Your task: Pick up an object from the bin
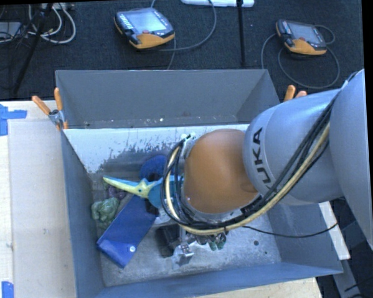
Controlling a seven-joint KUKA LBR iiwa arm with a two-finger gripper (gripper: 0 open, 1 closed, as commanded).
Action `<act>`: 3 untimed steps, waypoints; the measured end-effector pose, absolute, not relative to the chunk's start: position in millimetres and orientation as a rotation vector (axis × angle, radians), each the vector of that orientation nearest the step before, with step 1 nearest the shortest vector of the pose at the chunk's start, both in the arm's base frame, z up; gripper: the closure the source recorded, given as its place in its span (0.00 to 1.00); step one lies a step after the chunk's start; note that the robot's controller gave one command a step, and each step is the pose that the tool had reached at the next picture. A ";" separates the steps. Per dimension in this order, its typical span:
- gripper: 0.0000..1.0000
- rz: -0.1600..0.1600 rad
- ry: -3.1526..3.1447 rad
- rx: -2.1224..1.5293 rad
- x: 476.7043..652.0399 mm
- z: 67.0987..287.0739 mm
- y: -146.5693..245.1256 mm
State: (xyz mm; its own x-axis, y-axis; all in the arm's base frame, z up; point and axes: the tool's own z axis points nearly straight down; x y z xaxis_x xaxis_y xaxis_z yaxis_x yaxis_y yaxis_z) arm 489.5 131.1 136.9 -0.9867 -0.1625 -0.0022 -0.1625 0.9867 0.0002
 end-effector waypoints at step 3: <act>1.00 -0.001 3.082 -0.649 492.5 200.5 127.0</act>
Offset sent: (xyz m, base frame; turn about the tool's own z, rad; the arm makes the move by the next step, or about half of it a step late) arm 0.0000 0.0000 0.0000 0.0000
